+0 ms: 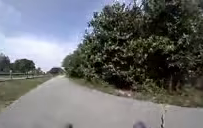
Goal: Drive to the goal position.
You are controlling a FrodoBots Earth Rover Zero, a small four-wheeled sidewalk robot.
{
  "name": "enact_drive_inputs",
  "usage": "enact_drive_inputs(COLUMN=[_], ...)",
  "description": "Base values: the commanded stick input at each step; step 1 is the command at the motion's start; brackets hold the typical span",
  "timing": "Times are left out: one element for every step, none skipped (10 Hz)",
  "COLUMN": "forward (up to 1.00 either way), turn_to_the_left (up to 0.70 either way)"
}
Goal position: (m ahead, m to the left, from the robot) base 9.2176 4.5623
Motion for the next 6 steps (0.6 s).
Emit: enact_drive_inputs(forward=[0.04,0.68,0.7,0.7,0.7,0.7], turn_to_the_left=[0.66,0.02,0.0,0.0,0.0,0.0])
